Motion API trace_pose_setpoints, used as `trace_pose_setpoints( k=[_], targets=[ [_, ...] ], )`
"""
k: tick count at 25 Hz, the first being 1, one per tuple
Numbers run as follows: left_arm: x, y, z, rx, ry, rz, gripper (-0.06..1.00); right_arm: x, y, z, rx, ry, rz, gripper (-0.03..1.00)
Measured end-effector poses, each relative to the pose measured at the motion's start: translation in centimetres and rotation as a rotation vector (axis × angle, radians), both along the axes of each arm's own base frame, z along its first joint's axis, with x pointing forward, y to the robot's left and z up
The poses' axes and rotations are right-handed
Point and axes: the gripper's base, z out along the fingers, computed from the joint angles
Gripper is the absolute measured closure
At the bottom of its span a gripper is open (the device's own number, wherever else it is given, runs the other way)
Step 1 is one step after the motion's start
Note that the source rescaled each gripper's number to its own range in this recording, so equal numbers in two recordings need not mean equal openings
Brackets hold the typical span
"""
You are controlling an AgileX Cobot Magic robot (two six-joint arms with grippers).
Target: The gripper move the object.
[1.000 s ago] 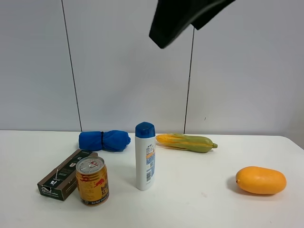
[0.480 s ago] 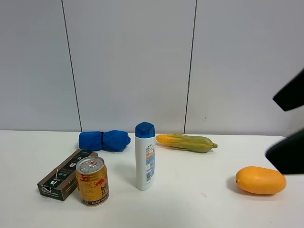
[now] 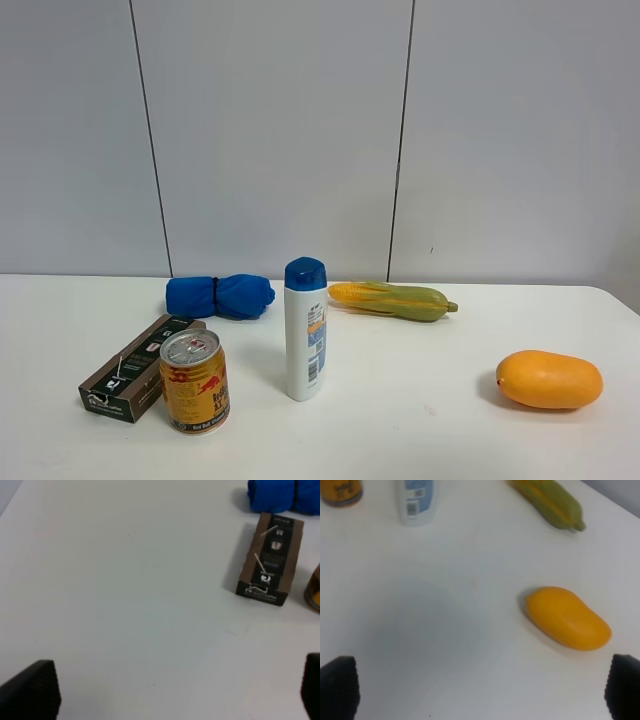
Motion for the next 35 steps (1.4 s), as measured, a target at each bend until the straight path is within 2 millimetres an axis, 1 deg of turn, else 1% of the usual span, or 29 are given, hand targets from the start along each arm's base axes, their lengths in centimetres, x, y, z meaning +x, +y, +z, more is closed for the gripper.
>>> trace_pose_setpoints(
  k=[4,7,12,16,19,22,23,30,35],
  targets=[
    [0.0,0.0,0.0,0.0,0.0,0.0,-0.06,-1.4,-1.1,0.3,0.079,-0.015,-0.14,-0.03],
    [0.0,0.0,0.0,0.0,0.0,0.0,-0.06,-2.3,-1.5,0.3,0.1,-0.018,-0.203,-0.03],
    [0.0,0.0,0.0,0.0,0.0,0.0,-0.06,-3.6,-1.8,0.5,0.11,-0.059,-0.231,-0.03],
    [0.0,0.0,0.0,0.0,0.0,0.0,-0.06,-3.9,-1.7,0.4,0.127,-0.068,-0.225,-0.03],
    [0.0,0.0,0.0,0.0,0.0,0.0,-0.06,-3.7,-1.4,-0.9,0.162,-0.047,-0.216,-0.03],
    [0.0,0.0,0.0,0.0,0.0,0.0,-0.06,-3.7,-1.4,-3.6,0.162,0.0,-0.22,-0.03],
    [0.0,0.0,0.0,0.0,0.0,0.0,-0.06,-3.8,-1.4,-3.9,0.162,-0.004,-0.221,-0.03],
    [0.0,0.0,0.0,0.0,0.0,0.0,-0.06,-4.5,-1.7,-3.8,0.196,-0.08,-0.273,-0.03],
    [0.0,0.0,0.0,0.0,0.0,0.0,-0.06,-4.9,-1.9,-3.7,0.2,-0.118,-0.349,-0.03]
  ],
)
